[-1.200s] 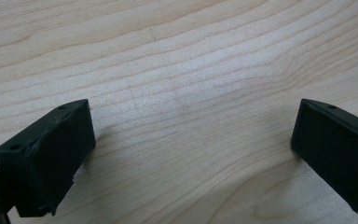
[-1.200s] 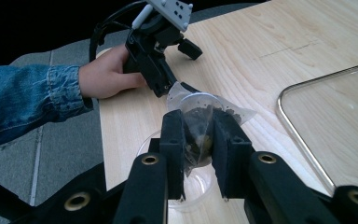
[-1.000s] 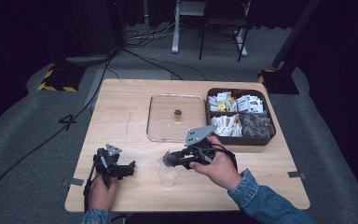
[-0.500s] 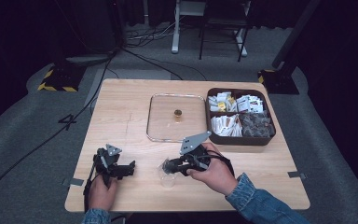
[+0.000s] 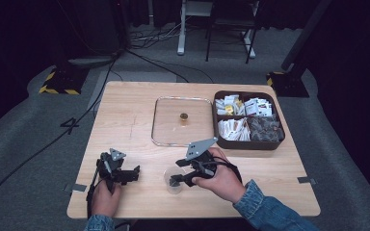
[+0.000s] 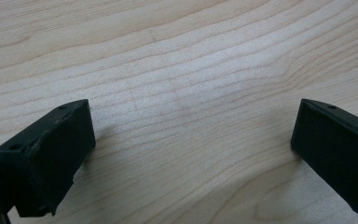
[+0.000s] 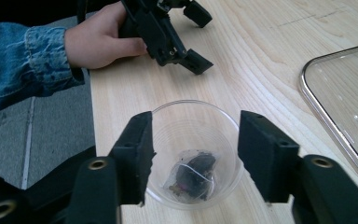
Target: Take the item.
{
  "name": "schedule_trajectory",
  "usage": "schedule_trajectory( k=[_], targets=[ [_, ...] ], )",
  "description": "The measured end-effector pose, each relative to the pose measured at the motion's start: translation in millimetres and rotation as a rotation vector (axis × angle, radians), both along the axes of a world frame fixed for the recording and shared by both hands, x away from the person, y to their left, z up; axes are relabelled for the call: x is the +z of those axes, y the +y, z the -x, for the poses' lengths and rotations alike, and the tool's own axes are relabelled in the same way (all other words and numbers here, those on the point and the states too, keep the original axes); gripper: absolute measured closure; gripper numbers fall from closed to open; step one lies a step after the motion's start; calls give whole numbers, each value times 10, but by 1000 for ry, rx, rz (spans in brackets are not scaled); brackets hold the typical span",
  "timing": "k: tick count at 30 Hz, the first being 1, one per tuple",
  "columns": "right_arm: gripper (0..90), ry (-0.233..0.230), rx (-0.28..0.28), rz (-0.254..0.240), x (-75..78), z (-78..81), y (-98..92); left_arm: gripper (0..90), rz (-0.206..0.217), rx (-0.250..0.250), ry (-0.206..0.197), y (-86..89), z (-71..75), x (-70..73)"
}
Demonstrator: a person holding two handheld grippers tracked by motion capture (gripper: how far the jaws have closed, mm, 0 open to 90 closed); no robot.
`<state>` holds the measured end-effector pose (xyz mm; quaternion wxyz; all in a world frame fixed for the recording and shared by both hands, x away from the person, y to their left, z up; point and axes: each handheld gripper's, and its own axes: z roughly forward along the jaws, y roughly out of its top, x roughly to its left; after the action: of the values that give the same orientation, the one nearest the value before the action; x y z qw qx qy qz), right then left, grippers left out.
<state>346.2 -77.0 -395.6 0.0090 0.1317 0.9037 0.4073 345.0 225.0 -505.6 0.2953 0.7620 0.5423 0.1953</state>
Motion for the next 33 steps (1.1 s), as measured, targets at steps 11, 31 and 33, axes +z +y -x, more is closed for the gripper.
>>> schedule_trajectory(
  k=[11, 31, 33],
  targets=[
    [335, -13, -78, -60, 149, -69, -180, 0, 0, 0, 0, 0, 0, 0],
    [283, -72, -252, -104, 488, -138, -1036, 0, 3, 4, 1, -15, -25, 1],
    [273, -74, -270, -100, 488, -152, -1129, 0, 2, 5, 0, -16, -27, 1]
  ],
)
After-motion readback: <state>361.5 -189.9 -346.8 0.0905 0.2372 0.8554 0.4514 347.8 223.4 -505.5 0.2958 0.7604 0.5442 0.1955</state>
